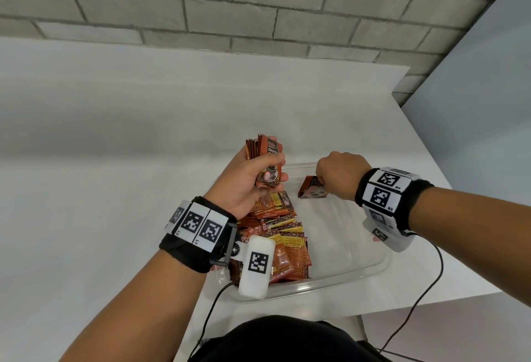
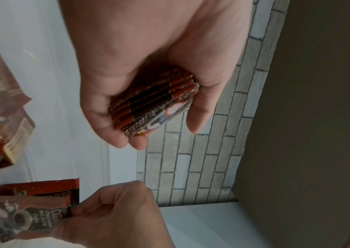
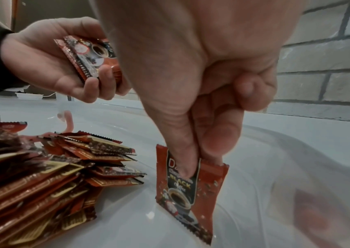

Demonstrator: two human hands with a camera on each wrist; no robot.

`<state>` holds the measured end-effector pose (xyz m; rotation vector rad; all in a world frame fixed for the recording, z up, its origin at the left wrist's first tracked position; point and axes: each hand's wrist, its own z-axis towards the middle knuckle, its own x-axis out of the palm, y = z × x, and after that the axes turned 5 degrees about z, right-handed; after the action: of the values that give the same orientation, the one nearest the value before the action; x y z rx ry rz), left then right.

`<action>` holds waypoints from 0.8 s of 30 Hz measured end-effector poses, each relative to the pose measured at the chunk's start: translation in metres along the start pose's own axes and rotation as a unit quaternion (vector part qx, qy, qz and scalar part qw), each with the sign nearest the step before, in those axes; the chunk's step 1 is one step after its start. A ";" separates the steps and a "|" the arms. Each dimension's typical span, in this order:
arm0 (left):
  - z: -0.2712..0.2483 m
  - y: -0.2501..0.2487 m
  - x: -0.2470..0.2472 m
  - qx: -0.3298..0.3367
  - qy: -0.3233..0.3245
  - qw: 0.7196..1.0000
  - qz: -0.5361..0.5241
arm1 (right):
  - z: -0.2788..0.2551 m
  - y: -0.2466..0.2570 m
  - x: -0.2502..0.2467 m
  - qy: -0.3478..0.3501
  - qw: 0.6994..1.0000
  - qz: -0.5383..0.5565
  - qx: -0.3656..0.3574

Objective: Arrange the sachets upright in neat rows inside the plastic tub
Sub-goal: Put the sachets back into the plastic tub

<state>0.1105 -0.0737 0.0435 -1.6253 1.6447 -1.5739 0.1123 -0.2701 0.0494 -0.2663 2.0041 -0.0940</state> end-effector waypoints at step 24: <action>0.005 0.000 -0.003 -0.001 -0.007 1.000 -0.010 | -0.004 0.009 -0.011 -0.014 0.997 -0.082 -0.005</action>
<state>0.1154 -0.0730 0.0402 -1.6548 1.6283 -1.5676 0.1123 -0.2591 0.0591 -0.4371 1.9534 -0.1826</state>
